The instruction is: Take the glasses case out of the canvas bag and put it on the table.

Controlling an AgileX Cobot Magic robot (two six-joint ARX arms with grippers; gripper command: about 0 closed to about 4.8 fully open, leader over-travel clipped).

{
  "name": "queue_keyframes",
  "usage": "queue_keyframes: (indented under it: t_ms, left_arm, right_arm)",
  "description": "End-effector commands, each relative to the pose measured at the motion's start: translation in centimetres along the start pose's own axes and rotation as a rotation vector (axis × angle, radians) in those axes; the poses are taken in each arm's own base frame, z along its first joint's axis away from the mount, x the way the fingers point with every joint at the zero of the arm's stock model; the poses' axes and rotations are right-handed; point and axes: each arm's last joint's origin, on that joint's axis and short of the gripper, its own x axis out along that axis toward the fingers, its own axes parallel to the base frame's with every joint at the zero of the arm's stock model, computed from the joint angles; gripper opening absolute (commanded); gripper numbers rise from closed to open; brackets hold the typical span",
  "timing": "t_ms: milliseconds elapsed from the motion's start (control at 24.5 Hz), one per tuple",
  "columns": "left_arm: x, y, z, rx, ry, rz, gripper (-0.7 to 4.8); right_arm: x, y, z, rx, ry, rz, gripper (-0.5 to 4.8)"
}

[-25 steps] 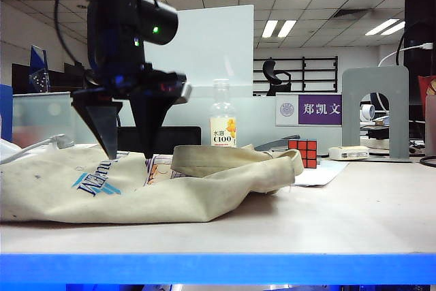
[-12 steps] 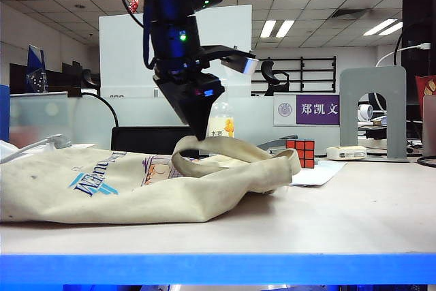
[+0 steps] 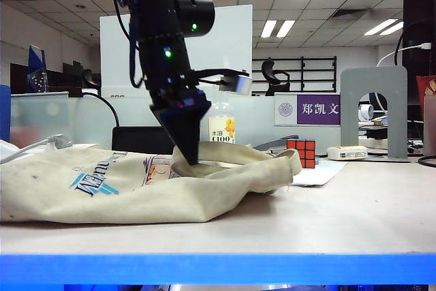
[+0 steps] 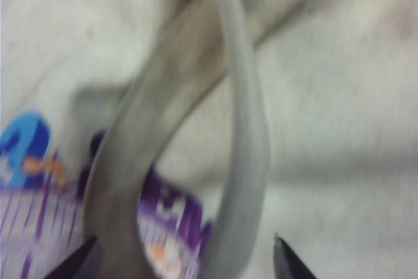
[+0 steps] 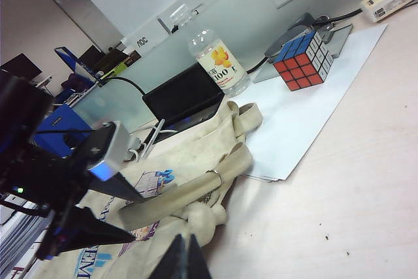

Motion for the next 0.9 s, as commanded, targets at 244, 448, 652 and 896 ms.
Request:
queue_keyframes:
  t_ms: [244, 448, 652, 896]
  left_arm:
    - [0.4, 0.6, 1.1, -0.211, -0.142, -0.076, -0.06]
    - [-5.5, 0.5, 2.6, -0.312, -0.392, -0.23, -0.06]
    - [-9.7, -0.4, 2.5, -0.472, -0.505, -0.404, -0.06]
    - [-13.2, -2.4, 2.0, -0.592, -0.509, -0.645, -0.06]
  right_arm:
    - [0.0, 0.2, 0.1, -0.037, 0.009, 0.031, -0.07]
    - [0.0, 0.2, 0.1, -0.041, 0.012, 0.028, -0.07]
    - [0.0, 0.2, 0.0, -0.041, 0.027, 0.049, -0.07]
    - [-0.1, 0.5, -0.2, -0.056, 0.107, 0.16, -0.07]
